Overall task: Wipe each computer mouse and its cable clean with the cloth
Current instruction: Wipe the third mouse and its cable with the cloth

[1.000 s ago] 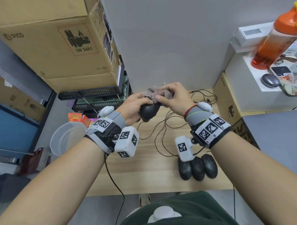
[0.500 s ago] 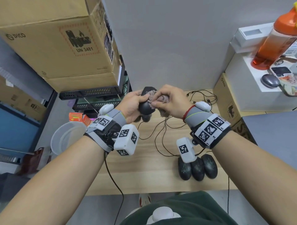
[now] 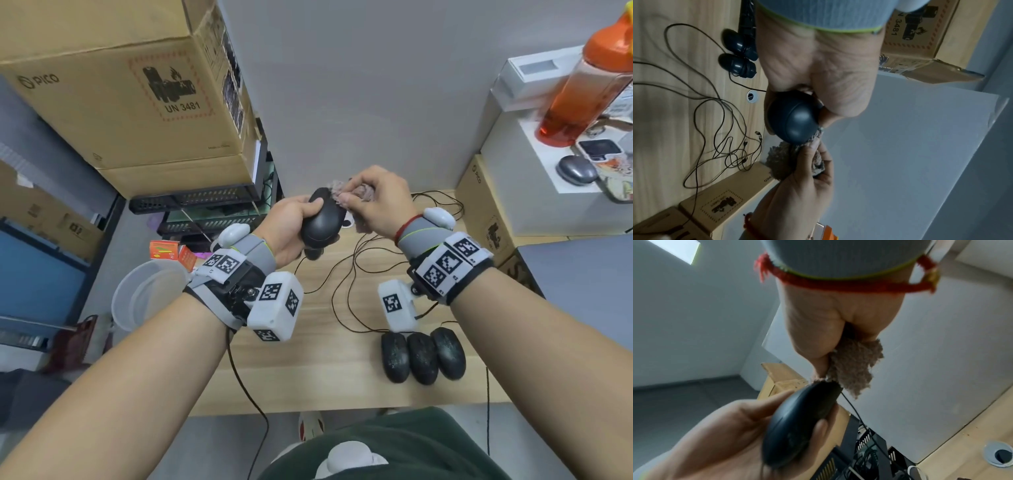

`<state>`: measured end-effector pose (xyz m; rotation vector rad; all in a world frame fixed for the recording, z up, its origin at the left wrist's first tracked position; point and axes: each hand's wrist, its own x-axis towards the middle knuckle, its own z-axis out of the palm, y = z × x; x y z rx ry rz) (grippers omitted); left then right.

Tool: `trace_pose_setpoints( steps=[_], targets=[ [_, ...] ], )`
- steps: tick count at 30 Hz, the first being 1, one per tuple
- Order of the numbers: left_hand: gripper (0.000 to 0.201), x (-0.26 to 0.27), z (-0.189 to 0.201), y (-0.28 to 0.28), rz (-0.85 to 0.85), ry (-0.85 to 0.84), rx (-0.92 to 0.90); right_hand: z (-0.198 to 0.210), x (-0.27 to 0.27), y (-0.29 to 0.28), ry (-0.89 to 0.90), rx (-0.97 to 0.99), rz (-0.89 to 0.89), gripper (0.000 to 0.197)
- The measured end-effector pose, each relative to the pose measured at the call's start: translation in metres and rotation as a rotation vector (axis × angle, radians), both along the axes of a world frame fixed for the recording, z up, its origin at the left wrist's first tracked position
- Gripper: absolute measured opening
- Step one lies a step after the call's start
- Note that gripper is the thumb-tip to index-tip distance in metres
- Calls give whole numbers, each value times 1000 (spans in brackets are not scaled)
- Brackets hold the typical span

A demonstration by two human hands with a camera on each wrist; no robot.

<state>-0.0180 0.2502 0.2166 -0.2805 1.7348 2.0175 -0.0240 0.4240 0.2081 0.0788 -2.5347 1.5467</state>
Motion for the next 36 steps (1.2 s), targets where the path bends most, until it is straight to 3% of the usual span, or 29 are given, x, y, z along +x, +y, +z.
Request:
trace_pose_setpoints(
  steps=[6,11,13,17,23,29,33,36],
  targets=[
    [17,-9,6,0,60,-29,-31,0,17,-23,117,201,316,16],
    [23,-6,7,-2,20,-22,30,6,3,-5,-9,-69,-7,13],
    [22,-6,6,0,33,-27,50,6,5,-8,11,-67,47,15],
    [20,-9,8,0,96,-78,91,3,19,-20,36,164,305,16],
    [37,-11,13,-3,130,-106,190,5,3,-5,-34,-147,10,13],
    [37,-13,15,-3,114,-114,218,1,17,-18,12,22,201,21],
    [37,-11,7,-3,45,-87,138,-2,0,-4,-36,-229,69,18],
    [45,-10,4,0,-25,-121,114,0,3,-10,-12,-213,147,17]
  ],
)
